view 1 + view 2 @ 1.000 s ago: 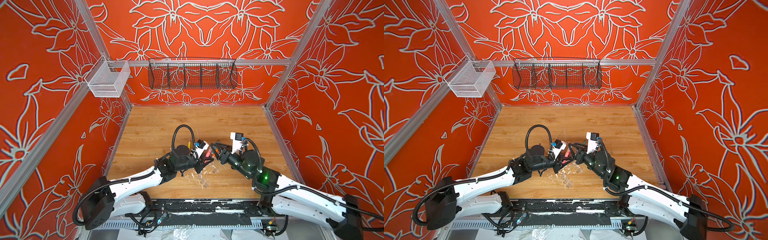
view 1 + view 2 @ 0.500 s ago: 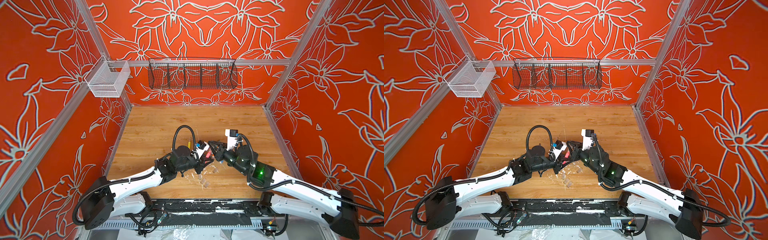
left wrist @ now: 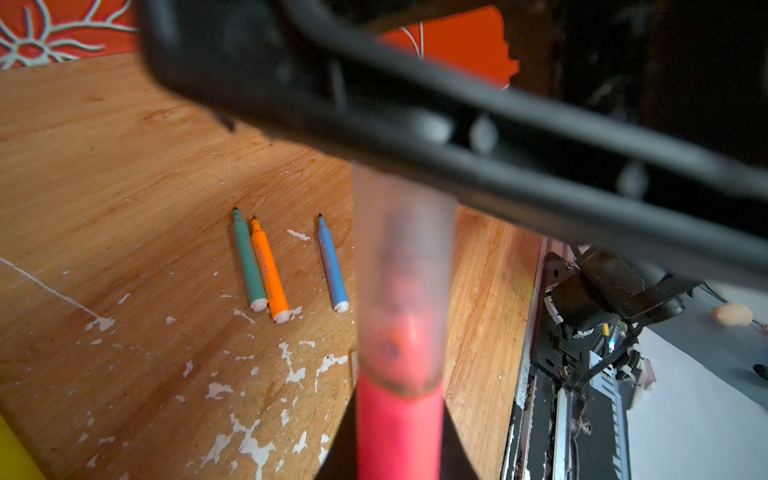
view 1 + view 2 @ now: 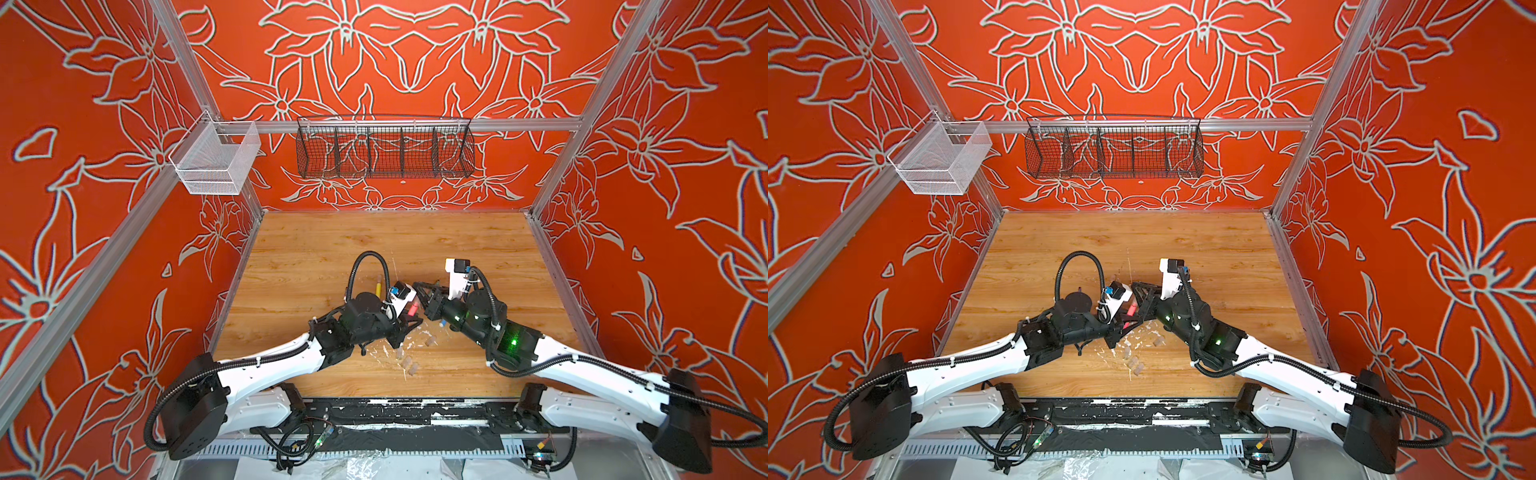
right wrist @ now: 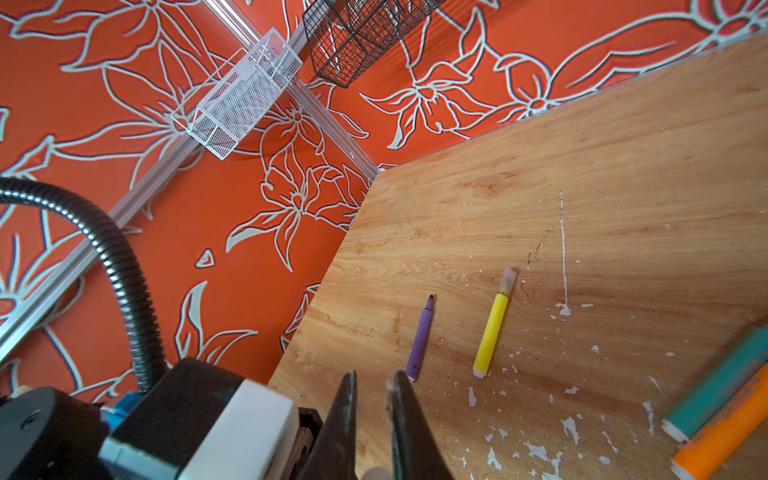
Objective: Insert the pens into the pen caps
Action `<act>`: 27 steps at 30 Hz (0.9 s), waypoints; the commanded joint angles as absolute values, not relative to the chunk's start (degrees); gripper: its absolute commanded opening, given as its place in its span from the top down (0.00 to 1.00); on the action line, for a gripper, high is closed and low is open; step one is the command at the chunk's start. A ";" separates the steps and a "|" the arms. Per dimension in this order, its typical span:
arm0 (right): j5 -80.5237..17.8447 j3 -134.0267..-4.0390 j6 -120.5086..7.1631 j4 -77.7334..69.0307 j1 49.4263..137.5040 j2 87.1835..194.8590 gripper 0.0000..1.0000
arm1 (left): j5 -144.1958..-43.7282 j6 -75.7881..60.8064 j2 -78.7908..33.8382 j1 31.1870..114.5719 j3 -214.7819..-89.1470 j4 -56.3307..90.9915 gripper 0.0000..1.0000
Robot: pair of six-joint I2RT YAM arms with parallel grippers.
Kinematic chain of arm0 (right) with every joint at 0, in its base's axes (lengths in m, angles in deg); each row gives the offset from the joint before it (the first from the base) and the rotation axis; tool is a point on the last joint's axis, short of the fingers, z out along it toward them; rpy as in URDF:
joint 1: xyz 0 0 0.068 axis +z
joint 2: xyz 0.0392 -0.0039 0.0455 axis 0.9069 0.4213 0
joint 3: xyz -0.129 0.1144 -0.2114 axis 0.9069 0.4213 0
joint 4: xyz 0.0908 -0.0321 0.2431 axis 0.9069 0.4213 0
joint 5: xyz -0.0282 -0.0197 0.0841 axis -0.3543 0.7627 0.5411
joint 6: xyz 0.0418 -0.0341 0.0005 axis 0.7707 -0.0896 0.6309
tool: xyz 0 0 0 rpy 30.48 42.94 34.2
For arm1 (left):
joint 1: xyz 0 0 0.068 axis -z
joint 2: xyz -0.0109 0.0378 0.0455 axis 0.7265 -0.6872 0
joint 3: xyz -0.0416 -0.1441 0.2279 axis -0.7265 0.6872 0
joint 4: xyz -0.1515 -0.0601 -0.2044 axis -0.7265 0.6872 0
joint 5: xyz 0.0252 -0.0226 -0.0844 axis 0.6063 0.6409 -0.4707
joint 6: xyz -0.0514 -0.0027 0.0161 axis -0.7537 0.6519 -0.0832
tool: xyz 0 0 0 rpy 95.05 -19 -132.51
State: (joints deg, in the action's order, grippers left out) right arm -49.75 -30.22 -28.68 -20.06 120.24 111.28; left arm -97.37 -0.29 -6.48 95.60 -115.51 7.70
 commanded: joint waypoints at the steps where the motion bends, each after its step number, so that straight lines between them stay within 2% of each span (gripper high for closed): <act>1: -41.90 -27.32 -26.71 -18.31 121.66 112.31 1.00 | -94.17 -1.69 -4.29 94.08 -118.22 1.16 1.00; 8: -41.35 -25.53 -27.02 -19.08 124.59 110.53 1.00 | -90.02 -3.16 -3.53 88.23 -126.35 2.00 1.00; 18: -43.65 -25.47 -26.39 -20.02 130.68 112.00 1.00 | -84.73 3.91 -4.73 87.53 -135.82 3.95 1.00; 27: -43.66 -25.15 -25.69 -21.09 133.23 112.36 1.00 | -88.03 -1.54 -4.84 82.36 -139.26 3.97 1.00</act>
State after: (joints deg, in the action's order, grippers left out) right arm -61.05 -29.19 -27.72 -35.29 125.51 110.63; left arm -103.07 8.06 -5.74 90.12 -131.43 26.54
